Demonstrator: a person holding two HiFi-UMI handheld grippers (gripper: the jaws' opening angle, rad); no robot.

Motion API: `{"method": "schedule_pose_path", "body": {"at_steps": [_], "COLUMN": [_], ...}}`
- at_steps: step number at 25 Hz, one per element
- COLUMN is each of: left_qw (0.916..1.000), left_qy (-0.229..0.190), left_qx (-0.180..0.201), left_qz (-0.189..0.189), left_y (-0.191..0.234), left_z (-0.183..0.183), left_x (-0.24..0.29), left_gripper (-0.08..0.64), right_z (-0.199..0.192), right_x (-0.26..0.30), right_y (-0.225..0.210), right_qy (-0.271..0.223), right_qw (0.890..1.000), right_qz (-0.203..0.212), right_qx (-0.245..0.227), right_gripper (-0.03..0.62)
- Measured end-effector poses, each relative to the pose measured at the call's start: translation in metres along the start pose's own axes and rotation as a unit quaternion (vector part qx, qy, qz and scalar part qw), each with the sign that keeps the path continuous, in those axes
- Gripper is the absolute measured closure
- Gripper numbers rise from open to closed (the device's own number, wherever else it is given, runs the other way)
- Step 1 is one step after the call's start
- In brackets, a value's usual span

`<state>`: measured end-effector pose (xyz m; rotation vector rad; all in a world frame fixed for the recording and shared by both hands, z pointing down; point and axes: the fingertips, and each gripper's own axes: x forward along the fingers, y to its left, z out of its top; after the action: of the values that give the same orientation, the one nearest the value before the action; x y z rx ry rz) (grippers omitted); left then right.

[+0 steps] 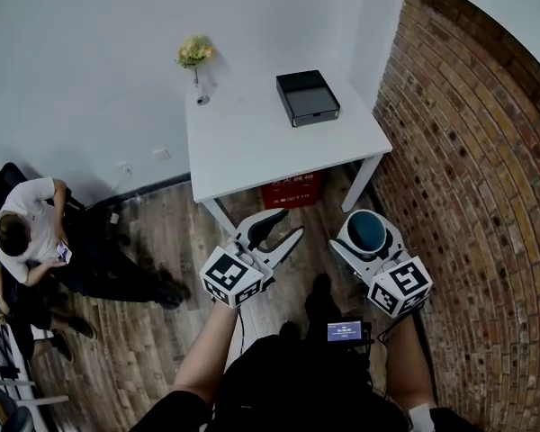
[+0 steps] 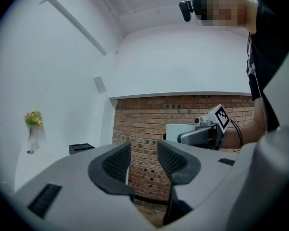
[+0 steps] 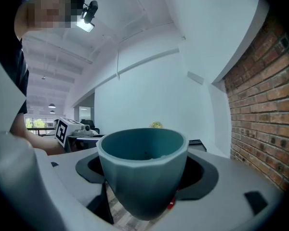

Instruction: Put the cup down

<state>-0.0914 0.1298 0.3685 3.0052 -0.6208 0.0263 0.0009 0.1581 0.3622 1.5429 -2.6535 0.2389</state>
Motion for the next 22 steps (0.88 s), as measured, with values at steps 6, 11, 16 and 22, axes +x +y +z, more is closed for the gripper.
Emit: {"method": "schedule_pose_path", "body": {"at_steps": [6,11,16,22], "left_qw": [1.0000,0.9999,0.9996,0.9997], "left_qy": [0.005,0.012,0.018,0.003], "left_qx": [0.003,0.001,-0.002,-0.009], "left_qz": [0.003,0.011,0.023,0.023], "left_y": [0.031,0.061,0.097,0.141], "left_z": [-0.006,-0.014,-0.014,-0.004], "left_x": [0.028,0.060,0.104,0.162], "left_gripper": [0.382,0.382,0.382,0.382], "right_z": [0.001,-0.002,0.005,0.015], "right_x": [0.034,0.065,0.099,0.142], "right_y": [-0.031,-0.065,-0.115,-0.177], "right_qy": [-0.005,-0.010,-0.011,-0.002], "right_qw": [1.000,1.000,0.999,0.999], "right_qz": [0.009,0.024,0.033,0.053], "right_qx": [-0.005,-0.001,0.003,0.000], "right_gripper": [0.193,0.193,0.193,0.193]}}
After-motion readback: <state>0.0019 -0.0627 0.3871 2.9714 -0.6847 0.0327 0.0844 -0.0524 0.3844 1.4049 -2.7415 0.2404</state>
